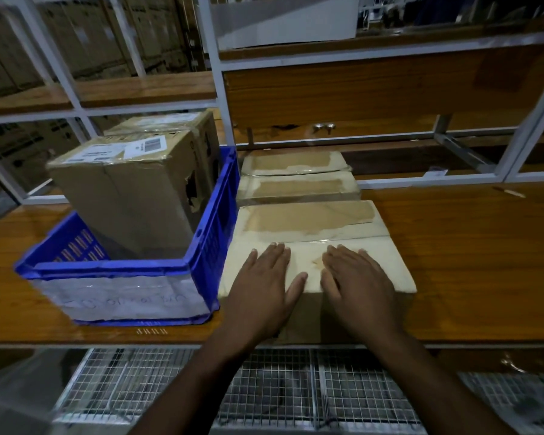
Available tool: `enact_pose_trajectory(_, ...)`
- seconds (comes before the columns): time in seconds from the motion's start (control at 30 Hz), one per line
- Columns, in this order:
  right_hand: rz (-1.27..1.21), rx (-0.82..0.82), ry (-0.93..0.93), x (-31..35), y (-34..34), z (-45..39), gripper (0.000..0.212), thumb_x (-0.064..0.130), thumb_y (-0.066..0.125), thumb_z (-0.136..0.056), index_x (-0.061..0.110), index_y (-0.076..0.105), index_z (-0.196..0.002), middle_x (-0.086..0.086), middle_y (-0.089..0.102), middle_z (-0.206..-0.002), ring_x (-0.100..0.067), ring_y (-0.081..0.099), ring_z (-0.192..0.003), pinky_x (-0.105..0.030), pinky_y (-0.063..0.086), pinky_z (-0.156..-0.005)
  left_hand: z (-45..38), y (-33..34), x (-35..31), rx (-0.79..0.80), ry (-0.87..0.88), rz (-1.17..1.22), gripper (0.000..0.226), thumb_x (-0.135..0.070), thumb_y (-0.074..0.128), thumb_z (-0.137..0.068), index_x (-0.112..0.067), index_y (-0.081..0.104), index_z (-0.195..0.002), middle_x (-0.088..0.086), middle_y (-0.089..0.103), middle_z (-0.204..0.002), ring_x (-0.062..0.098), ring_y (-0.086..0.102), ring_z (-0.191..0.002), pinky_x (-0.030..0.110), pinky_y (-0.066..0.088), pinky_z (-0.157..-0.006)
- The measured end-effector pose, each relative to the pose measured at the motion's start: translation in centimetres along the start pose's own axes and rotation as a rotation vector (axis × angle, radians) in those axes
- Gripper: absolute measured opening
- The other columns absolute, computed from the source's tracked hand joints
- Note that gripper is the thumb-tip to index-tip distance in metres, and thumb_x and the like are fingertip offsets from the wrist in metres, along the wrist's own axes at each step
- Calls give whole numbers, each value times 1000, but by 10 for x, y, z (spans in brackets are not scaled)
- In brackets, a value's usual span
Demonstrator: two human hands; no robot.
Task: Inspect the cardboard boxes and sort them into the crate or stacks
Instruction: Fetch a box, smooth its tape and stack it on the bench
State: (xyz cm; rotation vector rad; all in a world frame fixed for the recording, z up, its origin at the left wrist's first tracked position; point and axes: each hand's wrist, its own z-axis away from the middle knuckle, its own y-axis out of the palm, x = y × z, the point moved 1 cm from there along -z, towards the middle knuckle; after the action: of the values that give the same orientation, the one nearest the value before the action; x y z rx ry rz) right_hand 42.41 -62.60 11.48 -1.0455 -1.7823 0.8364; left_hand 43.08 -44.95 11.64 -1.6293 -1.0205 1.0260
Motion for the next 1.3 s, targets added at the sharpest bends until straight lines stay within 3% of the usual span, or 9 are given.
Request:
enact_pose_trajectory(0.13, 41, -8, 20, -1, -2, -2, 36, 31, 56, -97, 17, 67, -129, -1, 65, -134, -14, 57, -126, -34, 31, -116, 0, -1, -1, 11, -17, 1, 88, -66, 2, -91, -18, 34, -156, -1, 32, -164, 9, 23, -152, 32, 9, -126)
enact_pose_trajectory(0.27, 59, -12, 81, 7, -10, -19, 23, 36, 56, -97, 22, 72, -107, 4, 69, -105, -11, 57, -95, -28, 47, -86, -10, -8, 3, -26, -16, -12, 60, -58, 33, -102, -21, 50, -146, -2, 49, -152, 12, 43, -139, 33, 29, -114)
enact_pose_trajectory(0.37, 92, 57, 43, 11, -6, -31, 39, 40, 53, -98, 22, 55, -133, 0, 55, -134, -15, 48, -120, -31, 40, -102, -24, -16, 10, -88, -30, 43, 51, -54, 46, -100, -21, 58, -137, -2, 61, -135, 14, 55, -121, 32, 41, -98)
enact_pose_trajectory(0.43, 69, 165, -29, 12, -2, -35, 62, 38, 47, -100, 22, 25, -156, -1, 23, -163, -18, 20, -149, -37, 19, -121, -34, -16, 13, -85, -14, 43, 58, -52, 48, -100, -19, 47, -147, 0, 52, -146, 16, 50, -129, 33, 41, -102)
enact_pose_trajectory(0.53, 103, 299, -112, 11, 1, -44, 66, 37, 36, -104, 21, 5, -160, 3, 1, -168, -12, -3, -153, -42, -1, -125, -49, -10, 16, -67, 51, -40, 51, -43, 41, -105, -20, 47, -149, 1, 48, -153, 23, 46, -130, 39, 41, -104)
enact_pose_trajectory(0.7, 93, 337, -54, 10, 10, -61, 56, 41, 35, -104, 19, 30, -156, 0, 24, -164, -14, 18, -151, -45, 5, -125, -61, -4, 19, -138, 50, -4, 33, -33, 46, -103, -19, 71, -119, -1, 68, -121, 20, 51, -105, 40, 46, -89)
enact_pose_trajectory(0.83, 69, 237, -55, 5, 11, -72, 45, 43, 44, -102, 21, 51, -141, 1, 49, -148, -16, 42, -137, -43, 18, -122, -61, 0, 24, -37, -26, 2, 52, -48, 41, -103, -20, 50, -146, 0, 46, -154, 20, 34, -142, 43, 32, -114)
enact_pose_trajectory(0.97, 112, 215, 45, -13, 14, -73, 65, 56, 34, -101, 18, 33, -153, -1, 30, -161, -18, 21, -150, -46, 7, -124, -62, 4, 29, 91, -105, -14, 70, -57, 23, -104, -16, 17, -161, 1, 12, -170, 14, 3, -156, 51, 0, -126)
enact_pose_trajectory(1.3, 210, 206, 139, -39, 10, -87, 63, 59, 35, -100, 20, 41, -149, 1, 38, -158, -19, 26, -149, -58, 10, -121, -65, 0, 47, 37, -170, 28, 75, -63, 32, -102, -16, 23, -160, 0, 18, -168, 14, 13, -155, 48, 7, -126)
